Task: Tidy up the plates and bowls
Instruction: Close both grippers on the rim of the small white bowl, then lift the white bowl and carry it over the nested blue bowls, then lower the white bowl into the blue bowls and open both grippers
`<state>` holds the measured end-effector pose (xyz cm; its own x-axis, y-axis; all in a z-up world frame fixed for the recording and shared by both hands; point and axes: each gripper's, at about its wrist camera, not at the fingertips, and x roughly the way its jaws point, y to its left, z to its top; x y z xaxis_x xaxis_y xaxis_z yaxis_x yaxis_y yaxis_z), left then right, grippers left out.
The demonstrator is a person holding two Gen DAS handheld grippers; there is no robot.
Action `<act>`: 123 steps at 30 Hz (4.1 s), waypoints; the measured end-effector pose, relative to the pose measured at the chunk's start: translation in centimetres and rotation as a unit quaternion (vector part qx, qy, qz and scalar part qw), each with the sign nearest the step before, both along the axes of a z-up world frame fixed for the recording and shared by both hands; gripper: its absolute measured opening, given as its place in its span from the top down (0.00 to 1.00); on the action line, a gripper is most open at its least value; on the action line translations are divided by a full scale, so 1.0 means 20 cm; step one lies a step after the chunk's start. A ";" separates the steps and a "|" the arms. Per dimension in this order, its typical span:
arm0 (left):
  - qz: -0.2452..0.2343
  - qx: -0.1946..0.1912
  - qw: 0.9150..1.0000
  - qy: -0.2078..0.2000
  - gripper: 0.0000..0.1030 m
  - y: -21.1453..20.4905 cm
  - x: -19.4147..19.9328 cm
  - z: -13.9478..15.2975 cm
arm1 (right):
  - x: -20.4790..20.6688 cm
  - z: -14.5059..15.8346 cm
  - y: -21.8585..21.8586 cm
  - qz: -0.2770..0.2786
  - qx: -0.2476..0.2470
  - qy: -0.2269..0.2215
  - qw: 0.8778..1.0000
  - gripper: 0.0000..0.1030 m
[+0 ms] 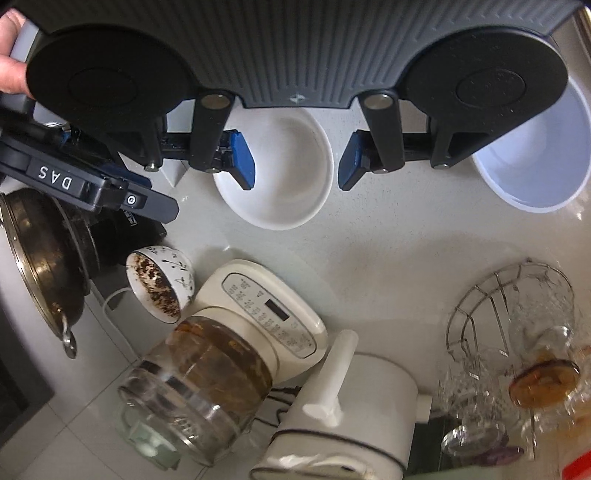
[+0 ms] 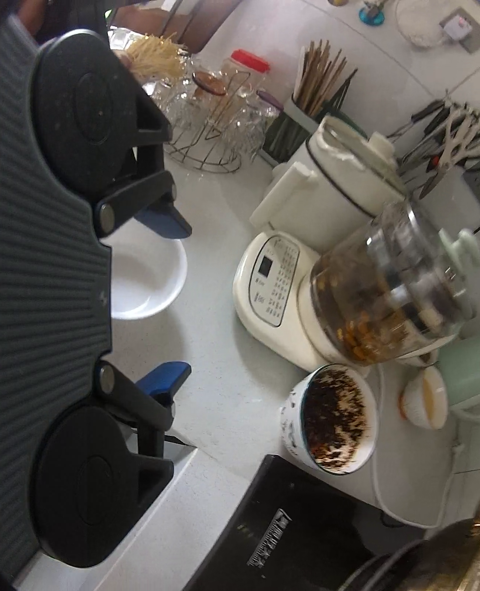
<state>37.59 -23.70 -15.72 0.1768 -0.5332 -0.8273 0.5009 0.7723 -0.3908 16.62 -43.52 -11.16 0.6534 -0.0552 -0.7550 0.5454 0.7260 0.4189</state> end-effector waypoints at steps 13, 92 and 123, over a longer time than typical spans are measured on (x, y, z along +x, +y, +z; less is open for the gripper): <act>0.006 0.018 0.999 0.045 0.46 -0.10 0.09 -0.18 | 0.08 -0.25 -0.13 0.009 0.124 0.047 0.991 0.28; 0.148 -0.037 0.988 -0.027 0.86 0.67 -0.03 0.42 | 0.28 0.28 0.45 0.192 0.076 -0.047 0.977 0.80; 0.316 -0.005 0.948 0.021 0.86 1.06 0.00 0.01 | 0.67 -0.01 0.89 0.364 -0.002 0.038 0.931 0.79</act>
<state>37.67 -2.57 -15.42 0.4307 -0.3397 -0.8361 -0.0773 0.9092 -0.4092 30.06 -25.75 -11.41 0.4639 0.3773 -0.8015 -0.0633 0.9166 0.3949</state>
